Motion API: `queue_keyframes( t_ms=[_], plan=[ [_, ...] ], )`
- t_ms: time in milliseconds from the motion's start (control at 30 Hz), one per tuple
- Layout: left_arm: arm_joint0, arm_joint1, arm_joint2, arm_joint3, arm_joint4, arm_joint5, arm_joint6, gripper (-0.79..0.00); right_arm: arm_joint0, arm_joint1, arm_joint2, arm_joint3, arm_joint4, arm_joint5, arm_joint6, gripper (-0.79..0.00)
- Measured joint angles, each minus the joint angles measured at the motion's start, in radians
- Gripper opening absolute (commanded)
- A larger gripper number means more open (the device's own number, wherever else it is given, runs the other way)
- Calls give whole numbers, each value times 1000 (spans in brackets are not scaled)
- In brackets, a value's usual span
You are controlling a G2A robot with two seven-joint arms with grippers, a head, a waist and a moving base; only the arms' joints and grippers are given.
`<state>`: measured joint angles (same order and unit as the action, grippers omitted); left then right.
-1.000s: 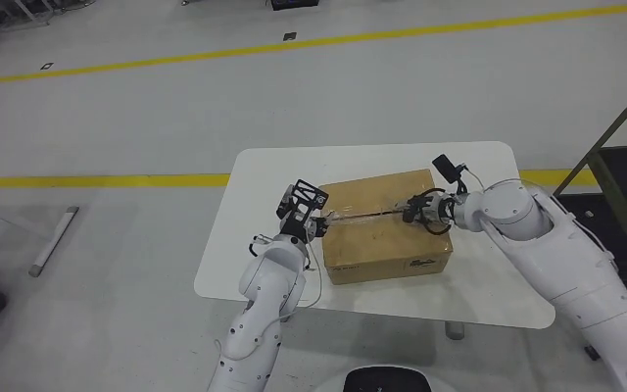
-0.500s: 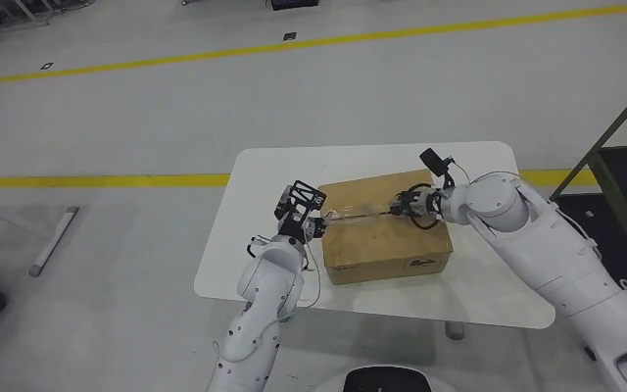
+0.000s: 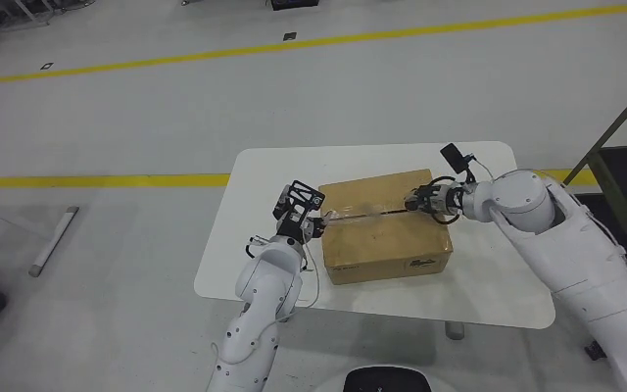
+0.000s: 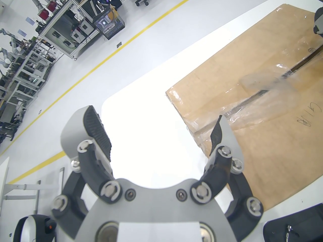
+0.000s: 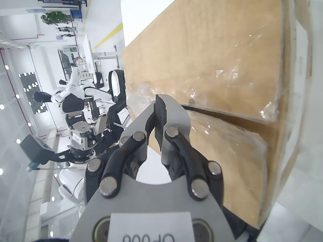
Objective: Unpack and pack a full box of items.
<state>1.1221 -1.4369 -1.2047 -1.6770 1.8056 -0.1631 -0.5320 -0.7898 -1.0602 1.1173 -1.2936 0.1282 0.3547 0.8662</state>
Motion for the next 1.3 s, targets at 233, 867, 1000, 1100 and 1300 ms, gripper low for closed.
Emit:
queue_keyframes(
  t_ms=[233,867,1000,1100,1300],
  plan=[
    [-2,0,2,-1,0,2,0,0,-30,6,36,-10,56,-8,34,0],
    [-1,1,-10,3,-2,27,15,0,-58,-22,-21,-32,135,-6,-86,0],
    [-3,1,-10,6,-3,26,15,0,-2,-42,-72,23,142,9,-95,0],
    [-4,1,-12,7,-5,28,17,0,39,-57,-107,69,148,10,-94,0],
    [-4,2,-18,10,-5,31,18,0,105,-85,-172,130,140,1,-101,-65]
  ],
)
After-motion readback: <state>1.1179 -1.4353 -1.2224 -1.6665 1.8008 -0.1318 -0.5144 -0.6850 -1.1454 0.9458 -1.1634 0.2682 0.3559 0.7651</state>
